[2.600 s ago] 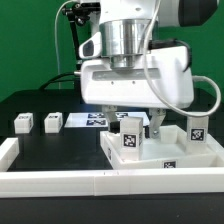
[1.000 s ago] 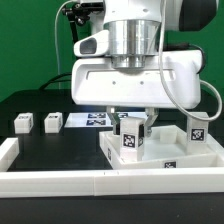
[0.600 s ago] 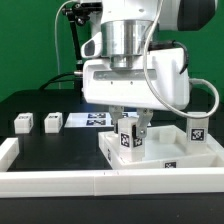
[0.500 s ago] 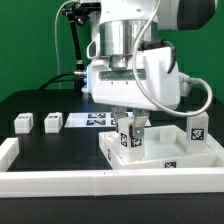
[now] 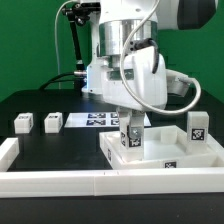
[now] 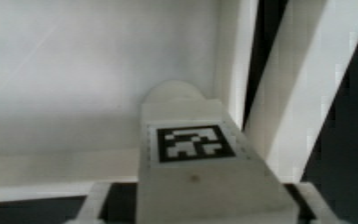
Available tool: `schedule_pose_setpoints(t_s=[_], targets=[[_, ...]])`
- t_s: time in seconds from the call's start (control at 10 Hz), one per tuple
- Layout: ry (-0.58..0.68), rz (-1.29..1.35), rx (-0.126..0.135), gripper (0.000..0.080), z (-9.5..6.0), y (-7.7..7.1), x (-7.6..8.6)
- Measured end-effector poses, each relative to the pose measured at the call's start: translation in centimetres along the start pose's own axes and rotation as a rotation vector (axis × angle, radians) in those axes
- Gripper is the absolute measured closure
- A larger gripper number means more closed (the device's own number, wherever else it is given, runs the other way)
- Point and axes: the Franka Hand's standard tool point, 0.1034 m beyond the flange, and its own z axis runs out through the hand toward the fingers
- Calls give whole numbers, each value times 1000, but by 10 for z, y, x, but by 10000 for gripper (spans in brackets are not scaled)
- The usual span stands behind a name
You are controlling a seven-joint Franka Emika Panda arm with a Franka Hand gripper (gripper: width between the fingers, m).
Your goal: Assemble square table
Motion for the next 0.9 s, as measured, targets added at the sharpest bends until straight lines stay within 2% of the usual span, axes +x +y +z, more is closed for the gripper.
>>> schedule_pose_setpoints(t_s=[0.1, 0.2, 0.3, 0.7, 0.9], targets=[[-3, 65, 5, 504, 0, 0, 1], [-12, 214, 24, 503, 0, 3, 4], [-22, 297, 28, 501, 0, 3, 3], [-27, 630, 29, 499, 1, 5, 6], [-22, 737, 17, 498, 1, 8, 11]])
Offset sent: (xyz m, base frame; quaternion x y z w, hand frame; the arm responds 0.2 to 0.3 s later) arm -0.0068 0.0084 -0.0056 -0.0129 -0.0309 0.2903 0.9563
